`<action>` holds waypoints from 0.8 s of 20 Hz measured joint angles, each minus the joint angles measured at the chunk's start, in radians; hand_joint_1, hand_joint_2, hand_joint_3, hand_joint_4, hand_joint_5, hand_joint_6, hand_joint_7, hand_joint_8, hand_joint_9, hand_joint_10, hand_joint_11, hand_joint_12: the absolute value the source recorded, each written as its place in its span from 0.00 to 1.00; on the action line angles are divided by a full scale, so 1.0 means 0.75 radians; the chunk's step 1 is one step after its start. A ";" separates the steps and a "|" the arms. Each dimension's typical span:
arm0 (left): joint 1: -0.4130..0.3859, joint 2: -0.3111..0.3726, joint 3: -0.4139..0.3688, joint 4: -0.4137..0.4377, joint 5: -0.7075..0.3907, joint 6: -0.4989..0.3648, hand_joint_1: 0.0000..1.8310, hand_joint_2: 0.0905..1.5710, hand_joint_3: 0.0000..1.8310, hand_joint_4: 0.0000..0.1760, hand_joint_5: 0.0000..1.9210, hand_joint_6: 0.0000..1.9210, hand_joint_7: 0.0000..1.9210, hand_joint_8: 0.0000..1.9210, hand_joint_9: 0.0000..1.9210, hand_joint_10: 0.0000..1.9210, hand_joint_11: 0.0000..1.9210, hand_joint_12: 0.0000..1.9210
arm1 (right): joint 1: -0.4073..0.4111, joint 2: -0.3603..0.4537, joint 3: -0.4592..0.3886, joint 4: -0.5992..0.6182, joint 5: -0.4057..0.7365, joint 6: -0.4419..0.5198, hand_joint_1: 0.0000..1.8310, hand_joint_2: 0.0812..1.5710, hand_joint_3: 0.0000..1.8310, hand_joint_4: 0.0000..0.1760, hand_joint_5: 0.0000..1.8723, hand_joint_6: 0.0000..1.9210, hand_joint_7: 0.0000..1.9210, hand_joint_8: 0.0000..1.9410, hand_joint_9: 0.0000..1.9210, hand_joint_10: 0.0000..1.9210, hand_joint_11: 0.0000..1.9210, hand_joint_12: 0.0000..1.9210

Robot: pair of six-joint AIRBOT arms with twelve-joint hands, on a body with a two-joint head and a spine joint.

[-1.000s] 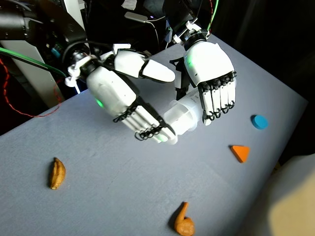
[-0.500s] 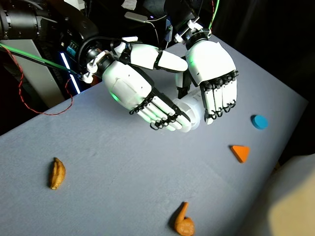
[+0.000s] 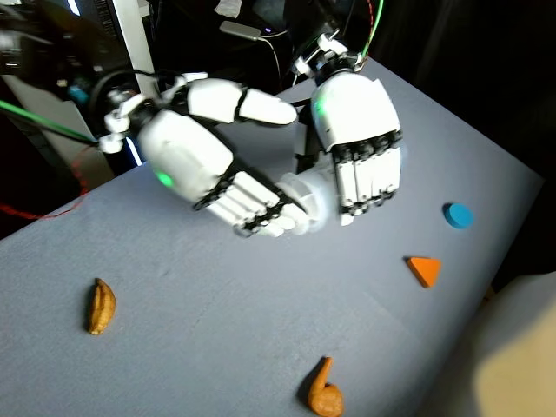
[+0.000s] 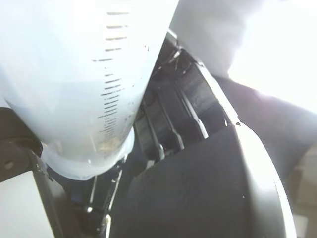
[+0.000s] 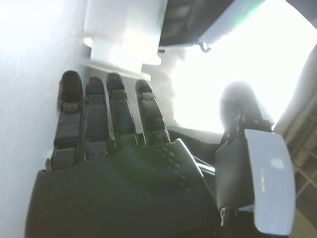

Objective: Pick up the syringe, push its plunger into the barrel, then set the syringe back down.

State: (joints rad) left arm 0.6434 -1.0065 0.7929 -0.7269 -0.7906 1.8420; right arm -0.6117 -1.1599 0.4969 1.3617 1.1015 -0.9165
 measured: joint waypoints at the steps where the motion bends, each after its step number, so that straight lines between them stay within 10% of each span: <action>1: 0.013 -0.017 0.015 0.002 -0.021 -0.001 0.75 0.69 0.00 0.00 0.50 0.47 0.52 0.54 0.43 0.66 0.38 0.58 | -0.006 0.041 -0.022 -0.009 0.003 0.000 0.00 0.69 0.00 0.38 0.06 0.00 0.04 0.00 0.02 0.00 0.00 0.18; 16: 0.161 -0.249 0.180 -0.050 -0.044 0.001 0.75 0.69 0.00 0.00 0.54 0.40 0.51 0.56 0.42 0.66 0.38 0.60 | -0.009 0.329 -0.073 -0.068 0.041 -0.489 0.00 0.69 0.00 0.38 0.06 0.00 0.04 0.00 0.02 0.00 0.00 0.20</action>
State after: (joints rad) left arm 0.7639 -1.1934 0.9279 -0.7643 -0.8238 1.8423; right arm -0.6186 -0.9131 0.4419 1.3109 1.1320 -1.2835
